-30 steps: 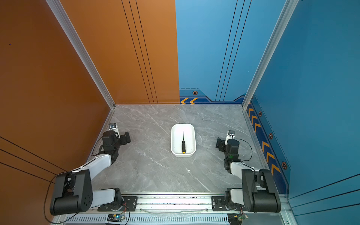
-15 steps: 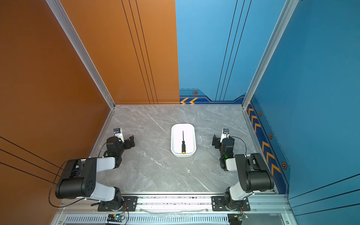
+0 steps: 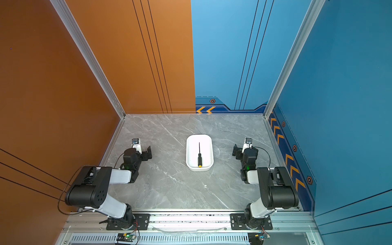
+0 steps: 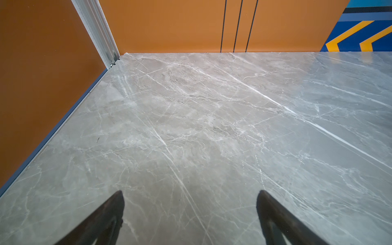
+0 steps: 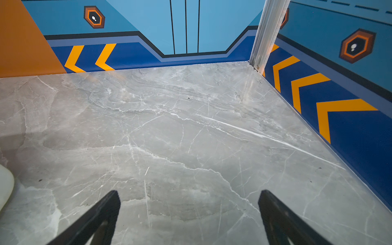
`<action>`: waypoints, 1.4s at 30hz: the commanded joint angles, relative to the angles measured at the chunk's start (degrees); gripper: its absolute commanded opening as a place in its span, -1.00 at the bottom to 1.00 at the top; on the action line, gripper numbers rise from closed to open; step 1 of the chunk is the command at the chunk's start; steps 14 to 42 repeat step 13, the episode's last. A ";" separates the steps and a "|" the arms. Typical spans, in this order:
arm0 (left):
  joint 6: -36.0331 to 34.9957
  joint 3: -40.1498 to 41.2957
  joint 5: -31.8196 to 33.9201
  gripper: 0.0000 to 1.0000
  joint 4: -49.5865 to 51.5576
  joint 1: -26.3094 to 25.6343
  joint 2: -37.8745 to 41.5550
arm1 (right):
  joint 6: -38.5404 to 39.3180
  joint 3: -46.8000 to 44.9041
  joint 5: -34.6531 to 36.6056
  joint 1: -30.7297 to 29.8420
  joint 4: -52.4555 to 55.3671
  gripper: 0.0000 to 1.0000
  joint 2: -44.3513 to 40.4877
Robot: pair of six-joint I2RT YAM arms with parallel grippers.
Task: Put the screwdriver in the bin
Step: Reset both arms
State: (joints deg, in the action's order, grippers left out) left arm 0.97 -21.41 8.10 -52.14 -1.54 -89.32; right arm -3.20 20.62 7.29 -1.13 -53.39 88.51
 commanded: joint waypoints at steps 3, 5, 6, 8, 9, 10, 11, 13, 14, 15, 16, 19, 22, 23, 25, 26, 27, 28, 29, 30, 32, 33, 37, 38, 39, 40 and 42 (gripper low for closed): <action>-0.93 -0.21 1.93 0.96 -1.12 -0.13 -0.30 | -0.60 0.65 -0.47 -0.26 1.08 1.00 0.09; -0.96 -0.13 1.93 0.96 -1.13 -0.13 -0.39 | -0.48 0.74 -0.26 -0.37 1.16 1.00 0.10; -0.94 -0.19 1.93 0.96 -1.12 -0.12 -0.34 | -0.46 0.74 -0.31 -0.37 1.17 1.00 0.08; -0.91 -0.20 1.95 0.96 -1.12 -0.12 -0.36 | -0.42 0.70 -0.27 -0.35 1.27 1.00 0.08; -0.97 -0.13 1.92 0.96 -1.12 -0.13 -0.39 | -0.44 0.72 -0.26 -0.37 1.27 1.00 0.08; -0.96 -0.17 1.93 0.96 -1.14 -0.12 -0.37 | -0.48 0.74 -0.32 -0.37 1.27 1.00 0.08; -0.91 -0.13 1.99 0.96 -1.13 -0.13 -0.34 | -0.46 0.73 -0.32 -0.37 1.27 1.00 0.09; -0.91 -0.13 1.98 0.96 -1.12 -0.13 -0.33 | -0.47 0.74 -0.30 -0.37 1.27 1.00 0.08; -0.91 -0.13 1.98 0.96 -1.12 -0.13 -0.33 | -0.47 0.74 -0.30 -0.37 1.27 1.00 0.08; -0.91 -0.13 1.98 0.96 -1.12 -0.13 -0.33 | -0.47 0.74 -0.30 -0.37 1.27 1.00 0.08; -0.91 -0.13 1.98 0.96 -1.12 -0.13 -0.33 | -0.47 0.74 -0.30 -0.37 1.27 1.00 0.08; -0.91 -0.13 1.98 0.96 -1.12 -0.13 -0.33 | -0.47 0.74 -0.30 -0.37 1.27 1.00 0.08; -0.91 -0.13 1.98 0.96 -1.12 -0.13 -0.33 | -0.47 0.74 -0.30 -0.37 1.27 1.00 0.08; -0.91 -0.13 1.98 0.96 -1.12 -0.13 -0.33 | -0.47 0.74 -0.30 -0.37 1.27 1.00 0.08; -0.91 -0.13 1.98 0.96 -1.12 -0.13 -0.33 | -0.47 0.74 -0.30 -0.37 1.27 1.00 0.08; -0.91 -0.13 1.98 0.96 -1.12 -0.13 -0.33 | -0.47 0.74 -0.30 -0.37 1.27 1.00 0.08; -0.91 -0.13 1.98 0.96 -1.12 -0.13 -0.33 | -0.47 0.74 -0.30 -0.37 1.27 1.00 0.08; -0.91 -0.13 1.98 0.96 -1.12 -0.13 -0.33 | -0.47 0.74 -0.30 -0.37 1.27 1.00 0.08; -0.91 -0.13 1.98 0.96 -1.12 -0.13 -0.33 | -0.47 0.74 -0.30 -0.37 1.27 1.00 0.08; -0.91 -0.13 1.98 0.96 -1.12 -0.13 -0.33 | -0.47 0.74 -0.30 -0.37 1.27 1.00 0.08; -0.91 -0.13 1.98 0.96 -1.12 -0.13 -0.33 | -0.47 0.74 -0.30 -0.37 1.27 1.00 0.08; -0.91 -0.13 1.98 0.96 -1.12 -0.13 -0.33 | -0.47 0.74 -0.30 -0.37 1.27 1.00 0.08; -0.91 -0.13 1.98 0.96 -1.12 -0.13 -0.33 | -0.47 0.74 -0.30 -0.37 1.27 1.00 0.08; -0.91 -0.13 1.98 0.96 -1.12 -0.13 -0.33 | -0.47 0.74 -0.30 -0.37 1.27 1.00 0.08; -0.91 -0.13 1.98 0.96 -1.12 -0.13 -0.33 | -0.47 0.74 -0.30 -0.37 1.27 1.00 0.08; -0.91 -0.13 1.98 0.96 -1.12 -0.13 -0.33 | -0.47 0.74 -0.30 -0.37 1.27 1.00 0.08; -0.91 -0.13 1.98 0.96 -1.12 -0.13 -0.33 | -0.47 0.74 -0.30 -0.37 1.27 1.00 0.08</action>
